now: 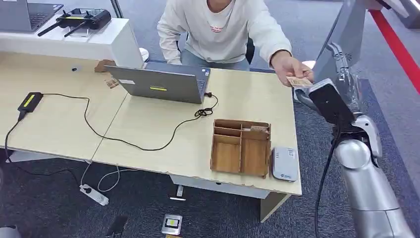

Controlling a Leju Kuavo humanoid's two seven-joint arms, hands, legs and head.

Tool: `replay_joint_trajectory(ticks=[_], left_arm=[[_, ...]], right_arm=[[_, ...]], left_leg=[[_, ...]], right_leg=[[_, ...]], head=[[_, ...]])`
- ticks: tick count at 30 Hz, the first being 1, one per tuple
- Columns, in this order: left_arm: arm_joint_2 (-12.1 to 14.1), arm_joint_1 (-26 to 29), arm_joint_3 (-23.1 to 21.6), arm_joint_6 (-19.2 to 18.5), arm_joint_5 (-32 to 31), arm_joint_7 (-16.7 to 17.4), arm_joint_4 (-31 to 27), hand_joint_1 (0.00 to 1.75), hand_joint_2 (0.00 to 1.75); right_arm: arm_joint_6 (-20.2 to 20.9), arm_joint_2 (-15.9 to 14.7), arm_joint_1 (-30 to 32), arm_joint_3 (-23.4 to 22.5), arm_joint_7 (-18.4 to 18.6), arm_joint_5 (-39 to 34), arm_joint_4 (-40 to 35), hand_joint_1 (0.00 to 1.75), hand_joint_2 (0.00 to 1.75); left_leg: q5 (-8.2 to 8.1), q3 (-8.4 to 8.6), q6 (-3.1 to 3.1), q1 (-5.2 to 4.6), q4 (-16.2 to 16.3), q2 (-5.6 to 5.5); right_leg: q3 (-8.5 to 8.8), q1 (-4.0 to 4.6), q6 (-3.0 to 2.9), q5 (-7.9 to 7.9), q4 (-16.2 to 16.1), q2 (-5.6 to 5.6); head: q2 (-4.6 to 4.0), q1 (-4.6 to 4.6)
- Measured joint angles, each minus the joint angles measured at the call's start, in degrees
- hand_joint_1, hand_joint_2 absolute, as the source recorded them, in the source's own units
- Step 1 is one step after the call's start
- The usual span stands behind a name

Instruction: Pass the card to the sensor for recognition and then transmit it.

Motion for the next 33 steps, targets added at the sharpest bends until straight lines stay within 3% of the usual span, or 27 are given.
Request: replay_joint_trajectory(ticks=[8, 10, 33], left_arm=[[0.0, -0.1, -0.1, -0.6, -0.3, -0.5, 0.6, 0.00, 1.75], [0.0, -0.2, -0.1, -0.8, -0.3, -0.5, 0.7, 0.00, 1.75], [0.7, -0.2, -0.1, -1.6, 0.2, 1.3, 0.6, 0.00, 1.75]], right_arm=[[1.4, -0.5, 0.2, 0.4, 0.5, 1.1, -2.0, 0.00, 1.75], [1.5, -0.5, 0.1, 0.5, 0.5, 1.1, -2.1, 1.75, 1.75], [1.5, 0.8, -1.0, 1.2, -1.0, -1.8, -1.4, 1.75, 1.75]], left_leg=[[0.00, 0.00, 0.00, 0.00, 0.0, 0.00], [0.00, 0.00, 0.00, 0.00, 0.0, 0.00], [0.00, -0.01, 0.00, 0.00, 0.0, -0.01]], right_leg=[[0.01, 0.00, 0.00, 0.00, 0.0, 0.00], [0.02, 0.00, 0.00, 0.00, 0.0, 0.00], [0.02, 0.00, 0.00, 0.00, 0.0, 0.00]], head=[[0.00, 0.00], [0.00, 0.00], [0.00, -0.02]])
